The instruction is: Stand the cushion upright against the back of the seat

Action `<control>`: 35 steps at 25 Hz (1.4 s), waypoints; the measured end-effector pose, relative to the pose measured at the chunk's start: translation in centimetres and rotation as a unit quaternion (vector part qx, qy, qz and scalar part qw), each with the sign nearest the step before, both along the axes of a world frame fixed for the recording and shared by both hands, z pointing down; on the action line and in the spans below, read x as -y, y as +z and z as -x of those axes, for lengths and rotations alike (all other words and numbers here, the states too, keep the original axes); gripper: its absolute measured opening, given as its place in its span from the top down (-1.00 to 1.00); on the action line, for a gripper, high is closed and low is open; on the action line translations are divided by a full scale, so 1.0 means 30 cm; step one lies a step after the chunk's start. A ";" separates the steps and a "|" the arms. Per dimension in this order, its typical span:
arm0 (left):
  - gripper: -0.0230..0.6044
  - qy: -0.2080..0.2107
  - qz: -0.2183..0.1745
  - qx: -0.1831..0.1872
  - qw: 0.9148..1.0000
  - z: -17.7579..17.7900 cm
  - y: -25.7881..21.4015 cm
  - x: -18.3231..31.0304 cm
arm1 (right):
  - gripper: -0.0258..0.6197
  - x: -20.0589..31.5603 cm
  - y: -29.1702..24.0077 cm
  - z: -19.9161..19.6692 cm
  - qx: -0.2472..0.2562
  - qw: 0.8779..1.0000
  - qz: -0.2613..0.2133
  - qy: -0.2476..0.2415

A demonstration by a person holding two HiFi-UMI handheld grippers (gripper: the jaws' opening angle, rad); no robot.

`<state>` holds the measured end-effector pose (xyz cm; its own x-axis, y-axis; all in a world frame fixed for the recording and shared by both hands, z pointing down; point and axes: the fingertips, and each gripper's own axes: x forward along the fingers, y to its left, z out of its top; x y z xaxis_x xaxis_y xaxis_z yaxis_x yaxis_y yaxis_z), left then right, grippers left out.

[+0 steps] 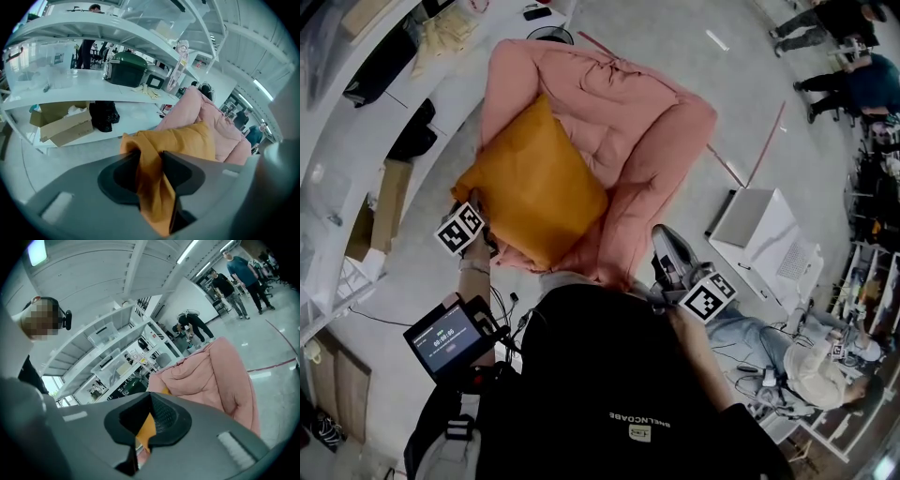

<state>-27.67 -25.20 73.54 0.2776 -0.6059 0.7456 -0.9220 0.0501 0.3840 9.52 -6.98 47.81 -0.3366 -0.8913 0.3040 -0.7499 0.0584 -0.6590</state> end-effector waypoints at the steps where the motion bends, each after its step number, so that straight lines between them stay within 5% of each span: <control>1: 0.41 0.000 -0.003 -0.007 1.000 -0.007 -0.006 -0.001 | 0.92 0.006 0.002 0.003 0.001 1.000 0.000 -0.003; 11: 0.55 0.045 -0.031 -0.071 0.996 -0.125 -0.106 -0.061 | 0.92 0.060 0.055 0.041 0.018 0.998 -0.007 -0.055; 19: 0.55 0.065 -0.073 -0.059 0.993 -0.253 -0.310 -0.309 | 0.92 0.019 0.043 0.019 0.006 0.992 -0.017 -0.126; 26: 0.55 0.064 -0.095 -0.062 0.992 -0.348 -0.484 -0.598 | 0.68 -0.026 0.005 -0.021 -0.007 0.985 -0.014 -0.171; 31: 0.55 0.067 -0.095 -0.074 0.990 -0.380 -0.455 -0.650 | 0.51 0.097 0.116 -0.016 -0.012 0.983 0.011 -0.180; 35: 0.56 0.063 -0.094 -0.080 0.990 -0.377 -0.427 -0.683 | 0.19 0.175 0.208 0.016 -0.029 0.980 0.030 -0.194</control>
